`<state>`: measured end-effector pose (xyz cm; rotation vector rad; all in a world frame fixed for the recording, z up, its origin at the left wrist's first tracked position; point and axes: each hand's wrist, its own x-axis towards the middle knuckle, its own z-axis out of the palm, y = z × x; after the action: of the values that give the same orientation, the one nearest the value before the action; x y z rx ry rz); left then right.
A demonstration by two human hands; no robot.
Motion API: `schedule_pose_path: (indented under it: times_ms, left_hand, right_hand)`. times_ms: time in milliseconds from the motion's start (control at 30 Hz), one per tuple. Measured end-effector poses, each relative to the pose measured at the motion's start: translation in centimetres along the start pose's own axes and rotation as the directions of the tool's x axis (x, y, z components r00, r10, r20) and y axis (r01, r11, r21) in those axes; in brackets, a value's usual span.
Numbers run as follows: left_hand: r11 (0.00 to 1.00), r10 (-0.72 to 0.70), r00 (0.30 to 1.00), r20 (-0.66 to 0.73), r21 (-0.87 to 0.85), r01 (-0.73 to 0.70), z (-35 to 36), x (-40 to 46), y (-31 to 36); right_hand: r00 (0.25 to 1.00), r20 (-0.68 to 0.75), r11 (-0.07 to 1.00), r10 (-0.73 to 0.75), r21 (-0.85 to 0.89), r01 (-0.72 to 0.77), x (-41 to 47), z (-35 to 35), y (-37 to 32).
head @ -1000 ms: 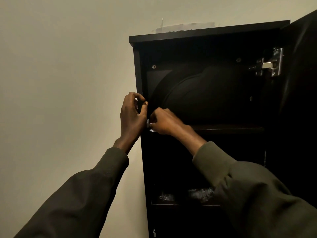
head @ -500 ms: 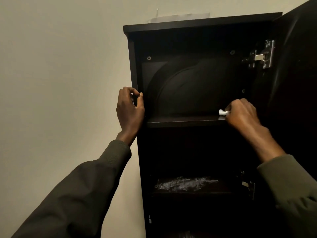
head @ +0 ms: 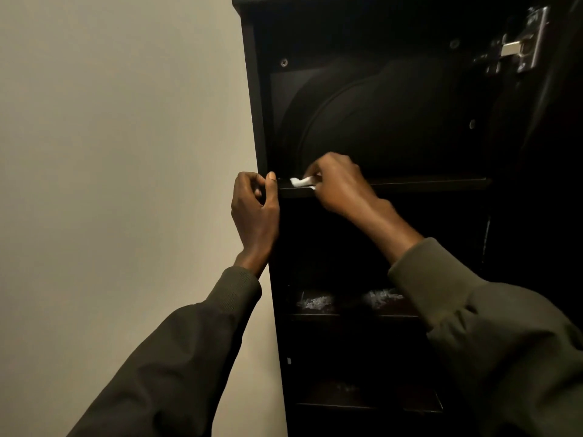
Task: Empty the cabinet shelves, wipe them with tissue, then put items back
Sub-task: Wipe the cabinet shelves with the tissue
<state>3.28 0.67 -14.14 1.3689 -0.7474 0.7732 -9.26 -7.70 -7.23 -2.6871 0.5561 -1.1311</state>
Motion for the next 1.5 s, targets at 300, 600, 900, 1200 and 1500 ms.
schedule_pose_path:
  times_ms: [300,600,900,1200,1500]
  left_hand:
    - [0.996,-0.022,1.0,0.009,-0.089,0.023,-1.7,-1.2,-0.4]
    - [0.98,-0.168,0.986,0.011,-0.102,0.168,-2.8,-7.4,-2.7]
    - [0.975,-0.212,0.974,0.08,-0.045,0.216,-1.9,-11.1,-4.3]
    - [0.98,-0.198,0.976,0.096,-0.01,0.2,-2.1,-11.4,-5.7]
    - [0.934,-0.31,0.94,0.141,-0.14,0.329,-2.3,-11.3,-5.9]
  right_hand:
    - [0.985,0.142,0.759,-0.093,0.65,-0.022,-4.4,0.7,0.2]
    - [0.904,0.104,0.91,0.414,-0.089,-0.406,-11.6,4.0,14.4]
    - [0.889,0.016,0.772,0.458,-0.503,-0.389,-15.0,6.3,17.7]
    - [0.887,0.152,0.7,0.436,-0.676,-0.229,-14.5,7.3,18.2]
    - [0.869,0.241,0.746,0.432,-0.638,-0.194,-13.7,8.5,18.5]
